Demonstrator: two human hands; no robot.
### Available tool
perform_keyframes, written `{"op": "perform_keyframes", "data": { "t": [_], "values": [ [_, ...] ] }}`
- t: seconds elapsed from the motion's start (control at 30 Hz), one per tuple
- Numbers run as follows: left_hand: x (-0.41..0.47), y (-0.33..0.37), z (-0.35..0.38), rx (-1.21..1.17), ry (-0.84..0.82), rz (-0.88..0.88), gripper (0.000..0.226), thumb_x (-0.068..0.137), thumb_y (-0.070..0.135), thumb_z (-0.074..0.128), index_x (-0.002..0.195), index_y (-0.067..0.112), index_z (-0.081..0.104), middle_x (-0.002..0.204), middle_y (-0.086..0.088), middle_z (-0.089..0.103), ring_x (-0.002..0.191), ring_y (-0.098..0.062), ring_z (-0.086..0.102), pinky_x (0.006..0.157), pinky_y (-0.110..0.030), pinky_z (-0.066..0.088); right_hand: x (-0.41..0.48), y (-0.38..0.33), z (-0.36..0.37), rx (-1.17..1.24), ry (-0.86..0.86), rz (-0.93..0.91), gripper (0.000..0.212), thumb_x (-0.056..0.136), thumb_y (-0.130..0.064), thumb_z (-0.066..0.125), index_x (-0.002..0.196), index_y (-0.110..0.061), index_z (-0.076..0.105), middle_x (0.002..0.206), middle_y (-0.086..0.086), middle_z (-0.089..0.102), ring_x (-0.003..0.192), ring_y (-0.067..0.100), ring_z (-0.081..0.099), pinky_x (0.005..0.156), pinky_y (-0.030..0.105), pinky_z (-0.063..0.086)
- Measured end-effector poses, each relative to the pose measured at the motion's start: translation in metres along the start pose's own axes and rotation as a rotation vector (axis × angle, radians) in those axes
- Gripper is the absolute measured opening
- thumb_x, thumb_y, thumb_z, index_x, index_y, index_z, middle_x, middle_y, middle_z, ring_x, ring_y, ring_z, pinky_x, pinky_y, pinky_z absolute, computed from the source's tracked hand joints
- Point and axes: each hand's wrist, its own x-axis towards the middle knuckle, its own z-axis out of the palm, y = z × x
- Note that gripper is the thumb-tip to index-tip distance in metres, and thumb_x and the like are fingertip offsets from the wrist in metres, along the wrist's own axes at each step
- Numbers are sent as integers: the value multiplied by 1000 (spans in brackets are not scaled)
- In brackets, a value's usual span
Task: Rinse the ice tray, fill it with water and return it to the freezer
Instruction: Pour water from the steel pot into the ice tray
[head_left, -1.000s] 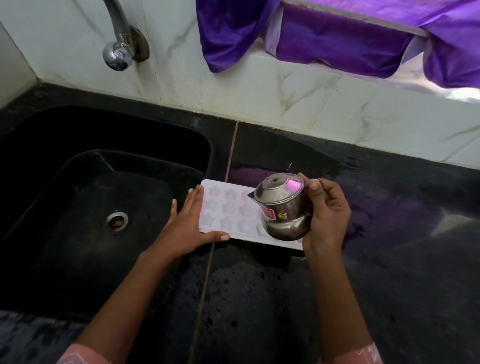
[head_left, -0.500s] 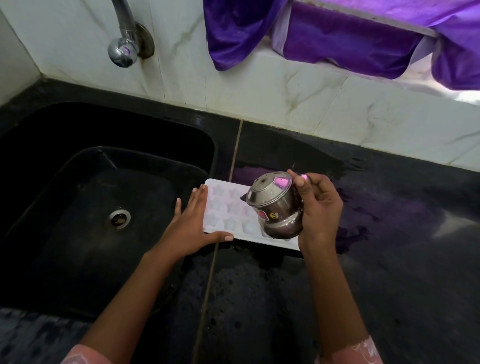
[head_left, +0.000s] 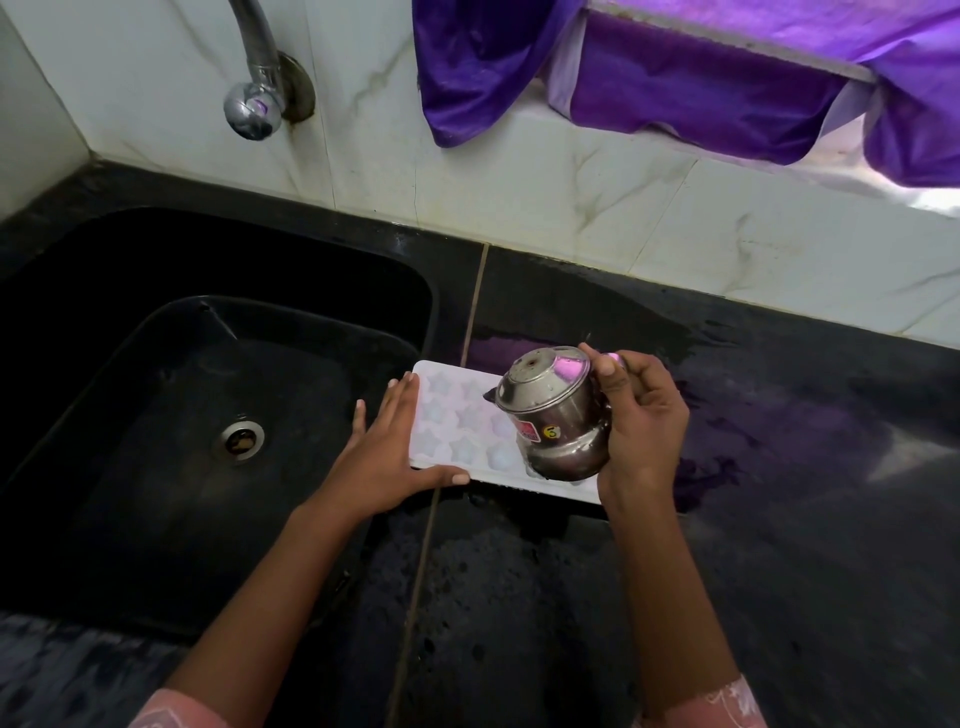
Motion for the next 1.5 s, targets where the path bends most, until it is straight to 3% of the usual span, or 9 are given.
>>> {"op": "perform_keyframes", "data": {
  "t": [0.2, 0.33, 0.5, 0.63, 0.73, 1.0, 1.17, 1.37, 1.5],
  "values": [
    [0, 1, 0, 14, 4, -10, 122, 65, 71, 57, 147, 17, -15, 157, 5, -14, 139, -2, -19, 110, -35, -18, 0, 2, 2, 61, 19, 38, 13, 80, -4, 63, 73, -15, 62, 75, -4, 72, 82, 12, 69, 70, 19, 52],
    [0, -1, -1, 1, 2, -1, 136, 49, 89, 46, 147, 18, -15, 157, 5, -15, 137, -1, -21, 110, -34, -18, 0, 5, 5, 71, -4, 47, 12, 79, -4, 64, 73, -15, 62, 76, -2, 73, 84, 15, 69, 74, 23, 54],
    [2, -3, 1, 9, 16, 4, 138, 43, 91, 36, 147, 17, -15, 157, 5, -14, 136, 1, -21, 108, -33, -19, 1, 8, 11, 49, -60, 25, 7, 60, -33, 73, 63, -28, 69, 76, -2, 71, 86, 20, 66, 81, 31, 52],
    [2, -5, 2, -1, 19, 14, 147, 33, 102, 22, 147, 17, -16, 157, 5, -14, 136, 1, -21, 109, -33, -19, 2, 9, 17, 38, -90, 31, 12, 71, -16, 70, 64, -24, 65, 72, -5, 71, 86, 18, 68, 80, 28, 53],
    [3, -5, 3, -3, 18, 14, 145, 35, 99, 30, 147, 17, -16, 157, 5, -14, 137, 0, -20, 109, -32, -19, 3, 9, 21, 12, -99, 24, 18, 79, -2, 65, 70, -17, 60, 70, -7, 71, 82, 15, 68, 76, 23, 53],
    [3, -5, 4, 10, 16, 5, 137, 43, 92, 34, 147, 19, -16, 157, 5, -14, 137, -1, -21, 109, -33, -19, 1, 8, 26, -39, -135, -6, 16, 80, 0, 64, 74, -15, 59, 67, -12, 70, 78, 8, 68, 71, 17, 52],
    [1, -3, 2, 11, 5, 0, 137, 47, 92, 42, 147, 19, -16, 157, 4, -14, 139, -3, -20, 110, -34, -18, 1, 8, 26, -55, -129, -4, 17, 80, -1, 65, 73, -17, 59, 68, -11, 70, 79, 10, 67, 72, 19, 52],
    [2, -4, 3, 16, 14, 4, 135, 44, 91, 34, 147, 19, -16, 157, 5, -14, 137, -1, -21, 109, -33, -18, -1, 10, 25, -15, -111, 16, 17, 79, -3, 65, 71, -17, 60, 70, -9, 71, 82, 12, 68, 72, 19, 52],
    [2, -5, 4, 4, 14, 5, 133, 49, 88, 39, 147, 17, -15, 157, 5, -13, 138, -2, -19, 109, -32, -19, -3, 11, 22, 59, -83, 46, 8, 70, -18, 68, 65, -25, 66, 75, -2, 72, 86, 20, 67, 76, 25, 52]
  ]
}}
